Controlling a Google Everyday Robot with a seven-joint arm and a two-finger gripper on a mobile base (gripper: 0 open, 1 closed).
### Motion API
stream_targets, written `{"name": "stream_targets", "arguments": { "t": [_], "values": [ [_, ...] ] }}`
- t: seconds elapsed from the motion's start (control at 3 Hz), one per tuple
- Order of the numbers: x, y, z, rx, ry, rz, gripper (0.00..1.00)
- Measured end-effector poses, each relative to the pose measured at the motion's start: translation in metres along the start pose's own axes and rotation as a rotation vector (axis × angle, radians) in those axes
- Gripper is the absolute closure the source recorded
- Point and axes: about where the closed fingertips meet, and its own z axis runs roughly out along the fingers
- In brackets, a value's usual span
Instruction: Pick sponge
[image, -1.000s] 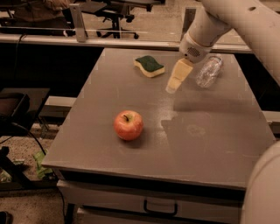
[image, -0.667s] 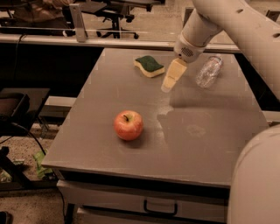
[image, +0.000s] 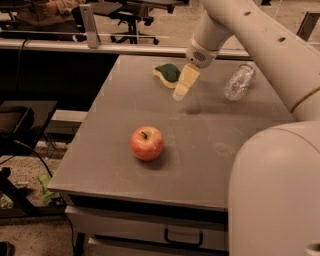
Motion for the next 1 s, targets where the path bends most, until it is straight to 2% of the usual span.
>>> {"name": "stream_targets", "arguments": {
  "t": [0.67, 1.0],
  "values": [
    [-0.029, -0.023, 0.039, -0.009, 0.023, 0.002, 0.0],
    [-0.031, -0.032, 0.049, -0.009, 0.028, 0.015, 0.0]
  ]
}}
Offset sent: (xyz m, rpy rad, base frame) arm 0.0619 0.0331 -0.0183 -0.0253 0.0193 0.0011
